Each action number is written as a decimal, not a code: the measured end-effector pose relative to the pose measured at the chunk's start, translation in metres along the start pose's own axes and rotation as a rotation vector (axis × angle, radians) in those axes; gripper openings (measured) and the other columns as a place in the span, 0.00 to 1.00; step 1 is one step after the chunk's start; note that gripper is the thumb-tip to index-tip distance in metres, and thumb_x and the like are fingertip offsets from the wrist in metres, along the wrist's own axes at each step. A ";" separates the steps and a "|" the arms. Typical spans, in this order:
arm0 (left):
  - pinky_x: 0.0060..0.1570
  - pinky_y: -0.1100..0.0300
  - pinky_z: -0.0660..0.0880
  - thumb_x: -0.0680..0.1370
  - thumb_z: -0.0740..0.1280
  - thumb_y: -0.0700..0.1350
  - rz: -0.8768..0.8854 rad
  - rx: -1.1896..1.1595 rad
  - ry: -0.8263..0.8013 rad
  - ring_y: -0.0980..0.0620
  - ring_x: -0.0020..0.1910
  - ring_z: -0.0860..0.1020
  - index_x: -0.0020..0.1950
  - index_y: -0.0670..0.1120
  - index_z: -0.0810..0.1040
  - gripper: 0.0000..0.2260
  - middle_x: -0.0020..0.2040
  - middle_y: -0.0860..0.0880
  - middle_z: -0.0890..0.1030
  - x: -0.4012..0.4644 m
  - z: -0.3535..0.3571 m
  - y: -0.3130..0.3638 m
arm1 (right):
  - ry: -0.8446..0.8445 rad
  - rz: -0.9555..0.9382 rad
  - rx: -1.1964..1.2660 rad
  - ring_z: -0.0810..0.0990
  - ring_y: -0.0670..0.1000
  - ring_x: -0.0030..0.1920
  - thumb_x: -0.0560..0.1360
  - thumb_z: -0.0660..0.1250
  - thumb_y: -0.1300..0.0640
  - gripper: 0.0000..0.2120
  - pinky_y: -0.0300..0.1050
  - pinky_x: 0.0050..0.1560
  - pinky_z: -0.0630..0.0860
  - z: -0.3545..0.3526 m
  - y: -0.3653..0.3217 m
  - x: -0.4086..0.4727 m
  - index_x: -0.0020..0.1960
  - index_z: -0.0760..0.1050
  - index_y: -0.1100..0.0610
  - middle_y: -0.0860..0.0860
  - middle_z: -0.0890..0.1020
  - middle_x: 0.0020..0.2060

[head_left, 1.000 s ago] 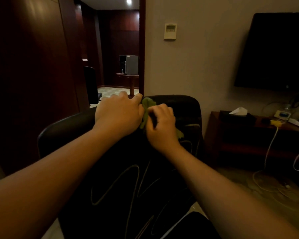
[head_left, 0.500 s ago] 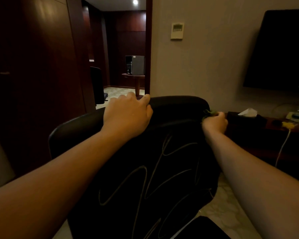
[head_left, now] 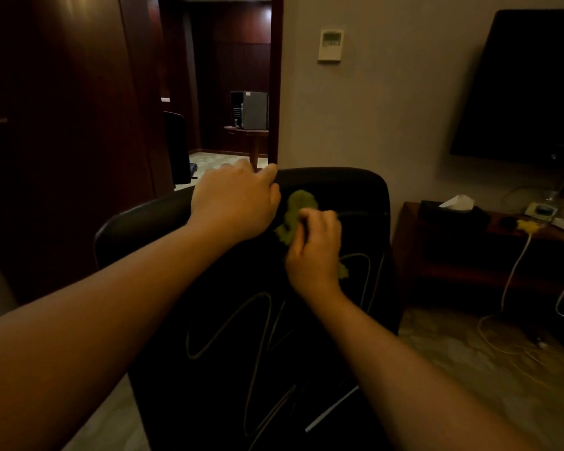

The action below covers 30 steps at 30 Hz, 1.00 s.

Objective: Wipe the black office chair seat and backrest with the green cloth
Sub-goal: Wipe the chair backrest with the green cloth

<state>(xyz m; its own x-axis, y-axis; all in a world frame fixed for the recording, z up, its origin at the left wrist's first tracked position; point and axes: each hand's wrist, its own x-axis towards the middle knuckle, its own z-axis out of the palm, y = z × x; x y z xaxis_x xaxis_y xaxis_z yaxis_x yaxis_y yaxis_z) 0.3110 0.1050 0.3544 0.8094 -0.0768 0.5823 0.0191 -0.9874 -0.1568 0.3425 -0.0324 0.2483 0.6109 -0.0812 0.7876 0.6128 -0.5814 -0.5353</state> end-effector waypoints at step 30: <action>0.68 0.38 0.64 0.82 0.51 0.60 0.098 0.166 -0.042 0.37 0.76 0.59 0.81 0.61 0.51 0.27 0.83 0.50 0.51 -0.116 -0.032 -0.061 | 0.024 0.122 0.098 0.73 0.58 0.48 0.77 0.59 0.60 0.06 0.59 0.50 0.72 0.016 -0.089 -0.102 0.50 0.74 0.57 0.56 0.74 0.47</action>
<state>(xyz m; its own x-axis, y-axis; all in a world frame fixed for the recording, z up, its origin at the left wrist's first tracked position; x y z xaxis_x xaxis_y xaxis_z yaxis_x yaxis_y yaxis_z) 0.1975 0.1696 0.3220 0.8356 -0.1627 0.5248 0.0325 -0.9389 -0.3428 0.2336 0.0406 0.2112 0.6722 -0.1660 0.7215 0.5815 -0.4847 -0.6533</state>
